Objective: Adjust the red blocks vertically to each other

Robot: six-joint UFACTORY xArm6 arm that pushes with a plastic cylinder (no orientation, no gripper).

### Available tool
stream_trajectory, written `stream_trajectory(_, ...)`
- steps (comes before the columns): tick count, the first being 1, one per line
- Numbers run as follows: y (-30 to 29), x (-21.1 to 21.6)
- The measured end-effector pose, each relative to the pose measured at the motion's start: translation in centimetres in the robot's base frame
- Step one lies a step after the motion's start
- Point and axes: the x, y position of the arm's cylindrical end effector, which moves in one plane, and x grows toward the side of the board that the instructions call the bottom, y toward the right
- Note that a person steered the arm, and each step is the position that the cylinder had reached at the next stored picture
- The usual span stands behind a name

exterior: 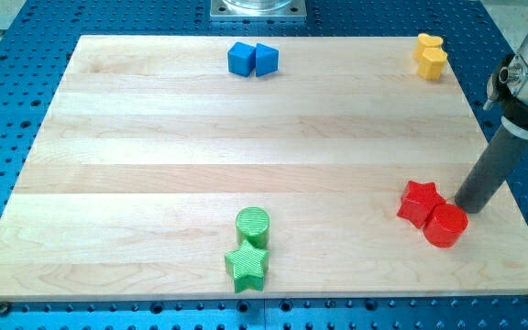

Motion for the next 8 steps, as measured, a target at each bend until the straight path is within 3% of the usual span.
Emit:
stream_trajectory(1,0.2,0.6)
stream_trajectory(2,0.1,5.4)
stream_trajectory(8,-5.3,3.3)
